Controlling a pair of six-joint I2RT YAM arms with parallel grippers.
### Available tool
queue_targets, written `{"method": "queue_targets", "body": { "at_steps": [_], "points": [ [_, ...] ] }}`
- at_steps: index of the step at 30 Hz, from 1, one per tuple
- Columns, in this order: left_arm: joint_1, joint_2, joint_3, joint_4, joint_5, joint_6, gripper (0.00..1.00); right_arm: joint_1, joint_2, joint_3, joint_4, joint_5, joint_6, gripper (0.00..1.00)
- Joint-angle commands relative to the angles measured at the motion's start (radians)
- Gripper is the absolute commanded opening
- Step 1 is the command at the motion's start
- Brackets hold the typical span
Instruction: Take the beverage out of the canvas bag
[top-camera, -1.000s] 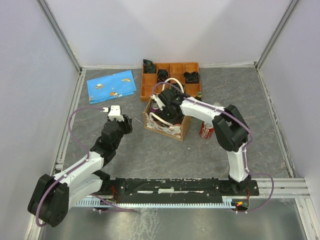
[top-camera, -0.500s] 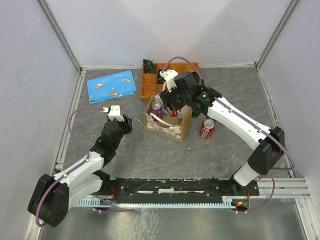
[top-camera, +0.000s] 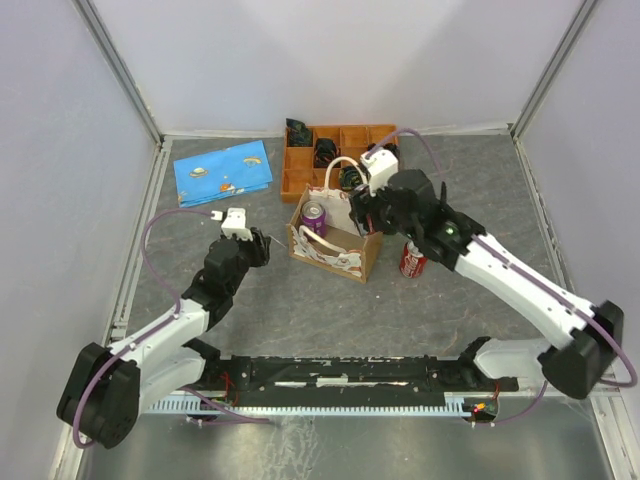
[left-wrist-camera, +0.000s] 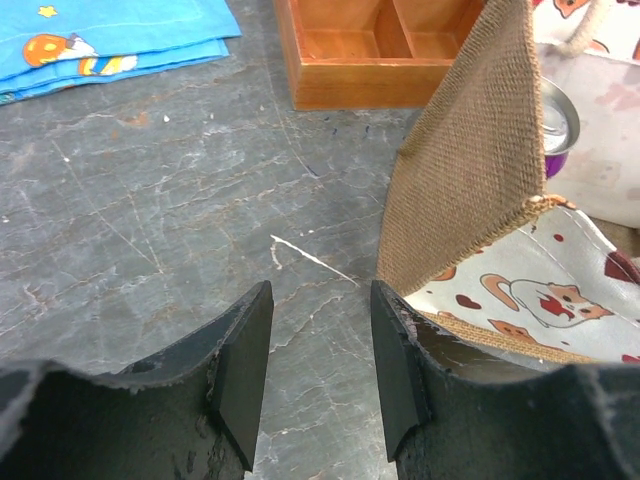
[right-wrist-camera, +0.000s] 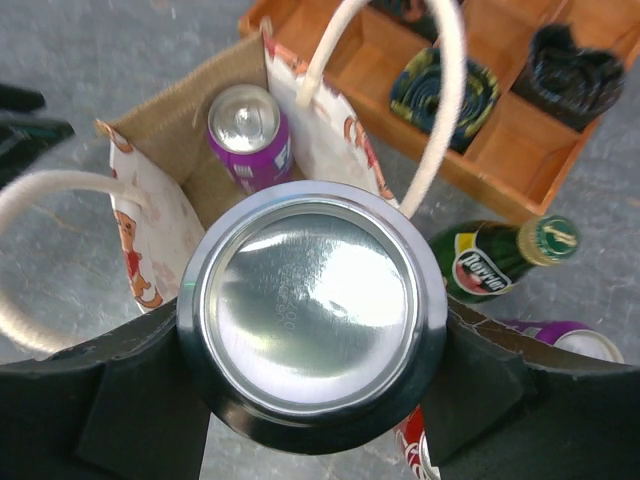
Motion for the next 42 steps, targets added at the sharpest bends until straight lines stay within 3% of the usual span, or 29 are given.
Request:
{"method": "queue_targets", "body": {
  "at_steps": [1,13,16,21,27,36,42],
  "points": [
    [0.003,0.012,0.039,0.07,0.072,0.009,0.51,0.004,-0.173,-0.092,0.319,0.042,-0.019,0.0],
    [0.004,0.03,0.056,0.079,0.175,0.041,0.51,0.0,-0.405,-0.309,0.437,0.053,-0.035,0.0],
    [0.002,0.026,0.059,0.095,0.227,0.055,0.52,-0.012,-0.465,-0.343,0.45,0.07,0.015,0.0],
    [-0.013,0.01,0.05,0.17,0.436,0.115,0.66,-0.038,-0.5,-0.335,0.418,0.089,0.137,0.0],
    [-0.075,-0.001,0.077,0.227,0.539,0.193,0.69,-0.051,-0.487,-0.279,0.403,0.048,0.321,0.0],
    [-0.09,0.053,0.199,0.432,0.595,0.115,0.75,-0.058,-0.478,-0.263,0.696,-0.048,0.492,0.0],
    [-0.089,0.168,0.295,0.7,0.677,-0.032,0.76,-0.076,-0.421,-0.263,0.994,-0.083,0.612,0.0]
  ]
}}
